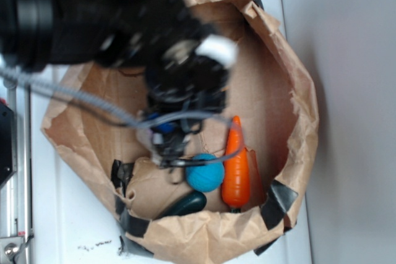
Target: Grab the white paper.
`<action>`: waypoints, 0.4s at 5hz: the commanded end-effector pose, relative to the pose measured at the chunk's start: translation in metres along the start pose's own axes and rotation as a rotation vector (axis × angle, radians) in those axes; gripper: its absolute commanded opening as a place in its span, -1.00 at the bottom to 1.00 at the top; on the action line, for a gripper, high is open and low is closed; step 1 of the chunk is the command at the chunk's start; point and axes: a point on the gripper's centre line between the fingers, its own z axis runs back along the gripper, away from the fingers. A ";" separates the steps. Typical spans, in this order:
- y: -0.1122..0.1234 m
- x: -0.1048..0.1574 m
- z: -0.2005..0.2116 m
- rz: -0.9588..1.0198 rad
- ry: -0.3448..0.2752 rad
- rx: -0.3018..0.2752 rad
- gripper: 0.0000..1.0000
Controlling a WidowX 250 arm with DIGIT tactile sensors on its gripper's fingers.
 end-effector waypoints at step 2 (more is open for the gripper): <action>-0.008 0.021 0.110 0.114 -0.082 -0.073 -1.00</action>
